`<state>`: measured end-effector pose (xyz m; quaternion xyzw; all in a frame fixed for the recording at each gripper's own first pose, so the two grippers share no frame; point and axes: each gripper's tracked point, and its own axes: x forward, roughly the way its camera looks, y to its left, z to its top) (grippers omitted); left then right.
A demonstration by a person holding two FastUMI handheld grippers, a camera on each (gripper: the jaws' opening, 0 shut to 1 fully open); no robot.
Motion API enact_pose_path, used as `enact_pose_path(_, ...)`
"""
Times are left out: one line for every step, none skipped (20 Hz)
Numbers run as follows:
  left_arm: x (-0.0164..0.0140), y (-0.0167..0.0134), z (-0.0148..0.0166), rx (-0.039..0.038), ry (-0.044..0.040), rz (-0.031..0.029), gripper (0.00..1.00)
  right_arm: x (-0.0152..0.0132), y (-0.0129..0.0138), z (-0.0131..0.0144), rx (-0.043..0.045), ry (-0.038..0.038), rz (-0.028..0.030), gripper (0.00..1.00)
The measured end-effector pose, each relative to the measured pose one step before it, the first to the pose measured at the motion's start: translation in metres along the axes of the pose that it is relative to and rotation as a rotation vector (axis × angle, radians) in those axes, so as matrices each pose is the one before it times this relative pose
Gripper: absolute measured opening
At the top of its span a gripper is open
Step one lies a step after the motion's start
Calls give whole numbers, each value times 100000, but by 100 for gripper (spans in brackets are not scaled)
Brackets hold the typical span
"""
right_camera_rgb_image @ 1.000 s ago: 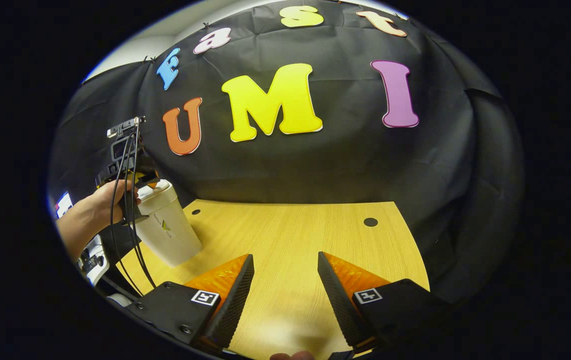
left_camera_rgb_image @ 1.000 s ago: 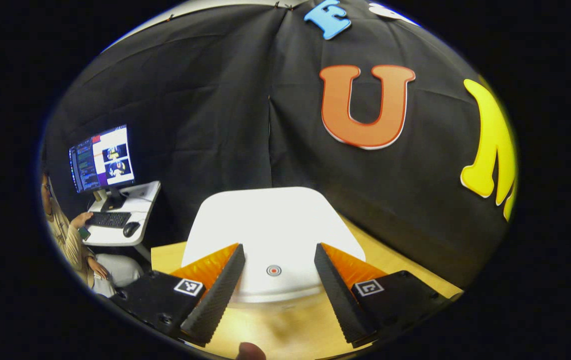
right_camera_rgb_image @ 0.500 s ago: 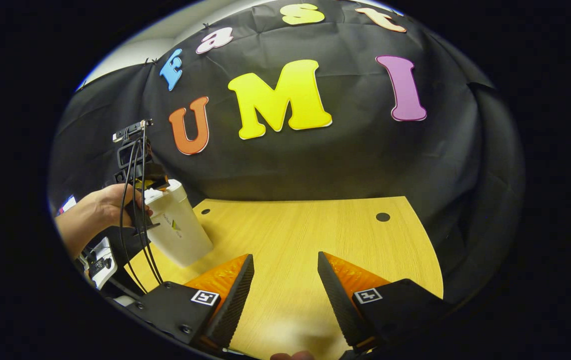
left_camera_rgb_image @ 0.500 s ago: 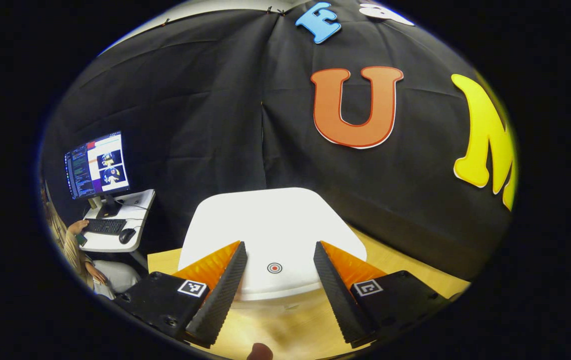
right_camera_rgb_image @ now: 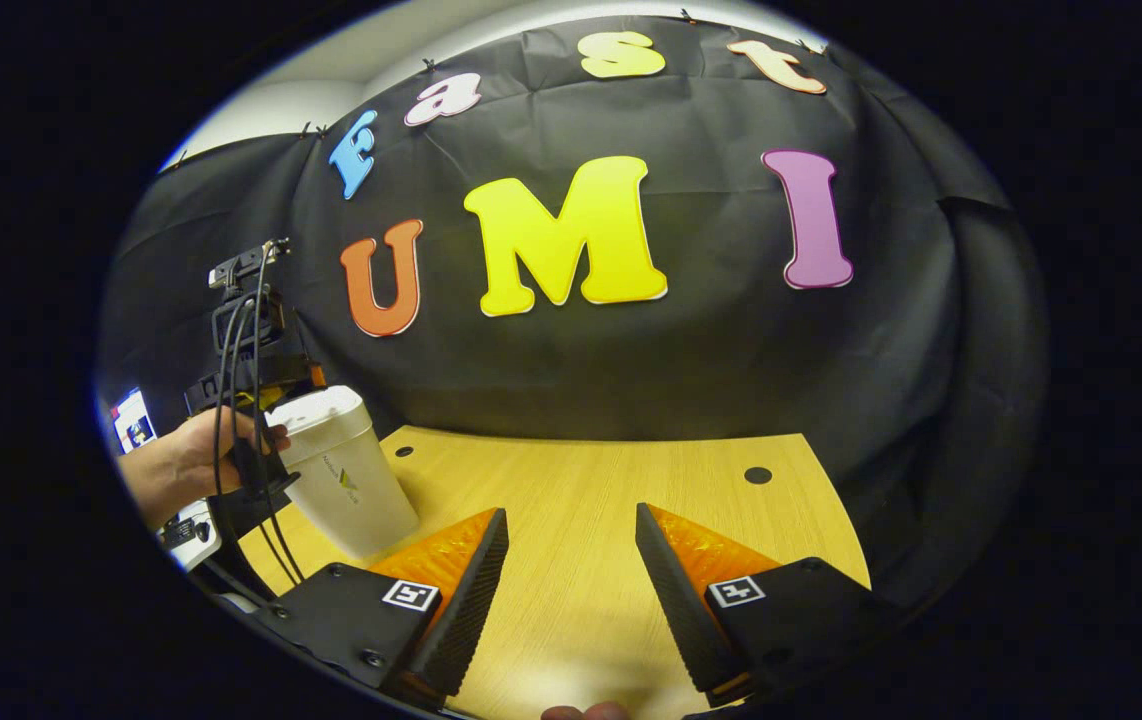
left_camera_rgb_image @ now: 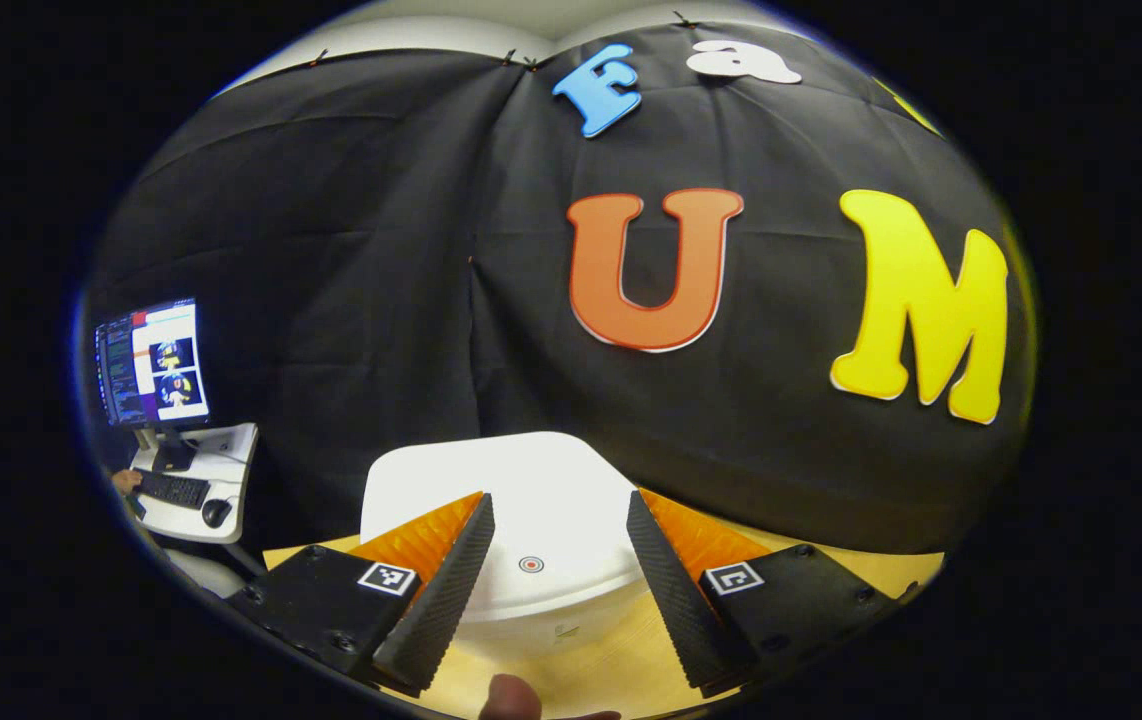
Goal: Press the lid of the desktop garbage bin to open it, pick up the crumpled paper on the desktop and throw it into the bin, then pick up the pop can on the desktop and drop it into the bin, and finally close the garbage bin lid.
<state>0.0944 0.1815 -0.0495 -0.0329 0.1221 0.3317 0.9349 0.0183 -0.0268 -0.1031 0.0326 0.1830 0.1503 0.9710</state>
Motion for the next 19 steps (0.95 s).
enact_pose_path(-729,-774,666,1216,-1529,-5217,89,70,219,821,-631,-2410,-992,82)
enact_pose_path(-599,-628,586,496,-1501,-5213,90,-38,265,837,-975,-2691,-1045,80)
enact_pose_path(-848,-607,518,96,-1368,-4530,91,-199,246,855,-1176,-3060,-1000,82)
enact_pose_path(-771,-630,392,-553,-1102,-5304,90,-116,299,794,-964,-2889,-1061,82)
enact_pose_path(-1164,-772,722,-195,-1002,-5514,91,-165,205,670,-694,-2488,-913,82)
enact_pose_path(-1670,-1129,514,763,-1137,-5522,92,-158,279,610,-379,-2173,-835,82)
enact_pose_path(-608,-977,142,1415,-2076,-4956,93,-136,199,517,-383,-1823,-1147,82)
enact_pose_path(-1437,-356,785,1809,-1564,-4915,95,-261,211,488,-91,-1814,-750,82)
enact_pose_path(-988,-818,325,1130,-1815,-4156,96,-101,196,449,-171,-1556,-1177,82)
enact_pose_path(-898,-1094,94,317,-1243,-5010,97,-181,195,327,234,-1387,-799,82)
enact_pose_path(-803,-1295,-219,-493,-462,-4202,96,-127,187,376,23,-1458,-1048,82)
enact_pose_path(-739,-1217,-220,-860,-814,-3824,96,-1,3,325,-192,-1562,-1941,82)
enact_pose_path(-766,-1016,-218,-640,-994,-2812,97,-74,0,520,-148,-1898,-1982,80)
enact_pose_path(-929,-427,-119,-471,-1480,-1746,97,-142,-19,510,1061,-1669,-2078,82)
enact_pose_path(-849,-425,-251,-505,-667,-740,96,-108,233,423,1821,-1409,-1294,80)
enact_pose_path(-668,-493,-419,-503,-204,-996,96,-208,178,400,1022,-1589,-1461,82)
enact_pose_path(-611,-267,-348,-528,86,-359,96,-202,60,470,548,-2308,-1218,82)
enact_pose_path(-272,-171,-316,-496,-533,-444,96,-257,81,599,94,-2457,-885,82)
enact_pose_path(-439,163,90,-117,-163,234,96,-321,126,387,-390,-2120,-491,83)
